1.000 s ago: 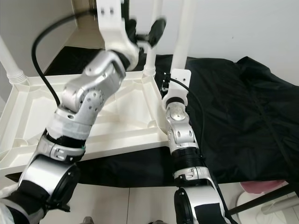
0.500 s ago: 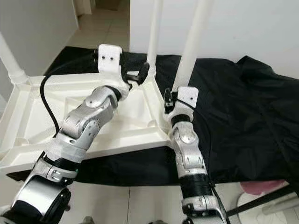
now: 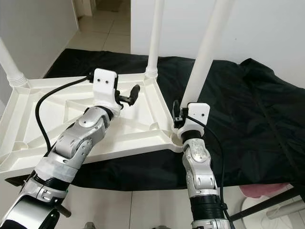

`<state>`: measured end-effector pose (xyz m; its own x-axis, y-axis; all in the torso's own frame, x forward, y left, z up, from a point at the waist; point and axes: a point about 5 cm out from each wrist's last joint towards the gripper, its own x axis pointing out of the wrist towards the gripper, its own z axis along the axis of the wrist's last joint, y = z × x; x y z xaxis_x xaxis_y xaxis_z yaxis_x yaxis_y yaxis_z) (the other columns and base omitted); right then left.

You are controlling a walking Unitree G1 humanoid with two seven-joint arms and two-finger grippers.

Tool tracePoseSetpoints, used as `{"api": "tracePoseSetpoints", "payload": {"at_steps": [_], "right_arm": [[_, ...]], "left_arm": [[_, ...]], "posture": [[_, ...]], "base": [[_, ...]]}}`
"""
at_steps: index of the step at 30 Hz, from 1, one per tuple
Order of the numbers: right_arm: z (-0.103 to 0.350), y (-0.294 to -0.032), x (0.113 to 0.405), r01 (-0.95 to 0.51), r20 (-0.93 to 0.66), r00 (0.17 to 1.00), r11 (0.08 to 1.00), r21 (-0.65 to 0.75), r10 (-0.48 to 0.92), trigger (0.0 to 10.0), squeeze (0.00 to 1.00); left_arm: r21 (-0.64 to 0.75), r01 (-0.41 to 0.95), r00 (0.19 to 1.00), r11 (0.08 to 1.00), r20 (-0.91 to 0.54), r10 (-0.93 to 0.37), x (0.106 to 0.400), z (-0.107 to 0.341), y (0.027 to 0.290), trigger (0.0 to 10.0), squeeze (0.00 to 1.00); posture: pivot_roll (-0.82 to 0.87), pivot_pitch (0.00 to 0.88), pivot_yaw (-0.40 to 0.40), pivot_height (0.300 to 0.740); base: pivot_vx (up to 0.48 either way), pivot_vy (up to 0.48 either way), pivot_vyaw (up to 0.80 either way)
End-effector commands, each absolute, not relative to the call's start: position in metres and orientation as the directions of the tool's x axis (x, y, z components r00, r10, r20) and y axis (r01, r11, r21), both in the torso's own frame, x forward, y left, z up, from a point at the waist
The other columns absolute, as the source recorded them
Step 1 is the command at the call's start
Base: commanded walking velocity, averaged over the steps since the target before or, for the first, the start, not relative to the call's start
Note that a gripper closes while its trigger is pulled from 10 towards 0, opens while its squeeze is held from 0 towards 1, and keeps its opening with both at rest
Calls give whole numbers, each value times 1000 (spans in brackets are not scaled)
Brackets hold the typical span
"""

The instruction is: Building children table

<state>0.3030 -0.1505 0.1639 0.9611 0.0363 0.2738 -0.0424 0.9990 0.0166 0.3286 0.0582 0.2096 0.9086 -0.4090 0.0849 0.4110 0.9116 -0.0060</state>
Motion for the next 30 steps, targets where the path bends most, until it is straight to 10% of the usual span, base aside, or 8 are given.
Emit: {"api": "tracePoseSetpoints", "payload": {"at_steps": [1,30], "right_arm": [[164,-154,299,-56,281,958,998,1,53,10000,0],[143,-166,279,-182,247,957,977,109,150,10000,0]], "left_arm": [[43,592,802,805,65,-594,318,202,48,10000,0],[106,707,705,699,-23,-709,281,165,54,10000,0]], "posture": [[-18,0,-41,740],[-13,11,-46,740]], "base": [[0,0,0],[0,0,0]]}}
